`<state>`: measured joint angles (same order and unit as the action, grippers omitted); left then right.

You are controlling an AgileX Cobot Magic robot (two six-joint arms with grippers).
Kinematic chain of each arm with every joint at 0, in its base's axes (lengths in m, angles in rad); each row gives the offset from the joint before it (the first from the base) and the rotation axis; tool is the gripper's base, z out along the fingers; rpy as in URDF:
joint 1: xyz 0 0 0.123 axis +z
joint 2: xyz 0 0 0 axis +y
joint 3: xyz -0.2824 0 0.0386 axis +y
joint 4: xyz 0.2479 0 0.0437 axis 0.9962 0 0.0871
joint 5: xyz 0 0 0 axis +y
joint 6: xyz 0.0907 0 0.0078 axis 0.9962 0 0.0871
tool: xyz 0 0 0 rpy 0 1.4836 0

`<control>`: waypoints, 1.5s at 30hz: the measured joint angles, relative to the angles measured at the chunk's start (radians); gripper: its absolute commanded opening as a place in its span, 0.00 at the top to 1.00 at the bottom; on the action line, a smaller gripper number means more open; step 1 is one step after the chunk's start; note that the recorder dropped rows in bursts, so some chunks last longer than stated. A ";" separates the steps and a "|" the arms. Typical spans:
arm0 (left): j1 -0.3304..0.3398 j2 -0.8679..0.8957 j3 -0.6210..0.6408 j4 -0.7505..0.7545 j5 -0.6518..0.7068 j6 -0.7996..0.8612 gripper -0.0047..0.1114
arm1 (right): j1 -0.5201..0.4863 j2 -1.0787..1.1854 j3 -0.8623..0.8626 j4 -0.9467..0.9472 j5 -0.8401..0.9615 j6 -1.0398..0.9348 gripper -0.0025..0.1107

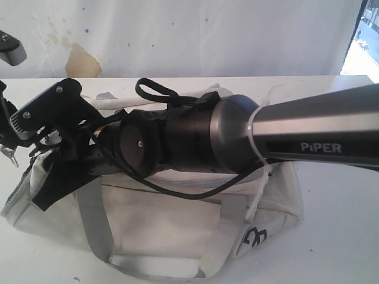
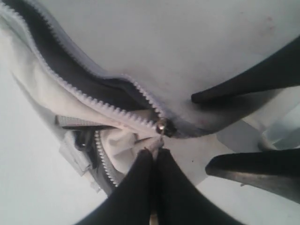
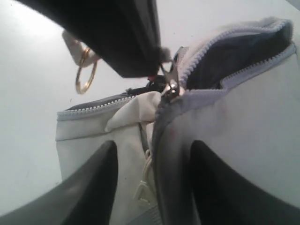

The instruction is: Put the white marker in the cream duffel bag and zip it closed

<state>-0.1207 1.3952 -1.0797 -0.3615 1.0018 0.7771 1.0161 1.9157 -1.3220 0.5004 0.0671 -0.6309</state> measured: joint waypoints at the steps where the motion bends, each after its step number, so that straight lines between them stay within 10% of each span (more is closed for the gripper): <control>1: 0.000 0.000 0.011 -0.022 0.000 0.022 0.96 | 0.000 -0.004 0.000 0.000 0.003 0.001 0.64; 10: -0.028 -0.057 0.087 -0.049 -0.067 0.073 0.96 | 0.000 -0.006 0.002 0.000 0.012 0.002 0.88; 26: -0.028 -0.097 0.093 -0.074 -0.022 0.034 0.96 | 0.000 -0.006 0.002 0.024 0.034 0.028 0.71; 32: -0.028 -0.099 0.093 -0.079 -0.018 0.025 0.96 | 0.000 -0.006 0.002 0.026 0.041 0.028 0.97; 45: -0.031 -0.103 0.026 0.028 0.039 -0.294 0.96 | 0.000 -0.002 -0.002 0.044 0.057 0.064 0.98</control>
<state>-0.1515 1.2924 -1.0536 -0.3337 1.0405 0.4833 1.0161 1.9135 -1.3242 0.5448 0.1236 -0.5665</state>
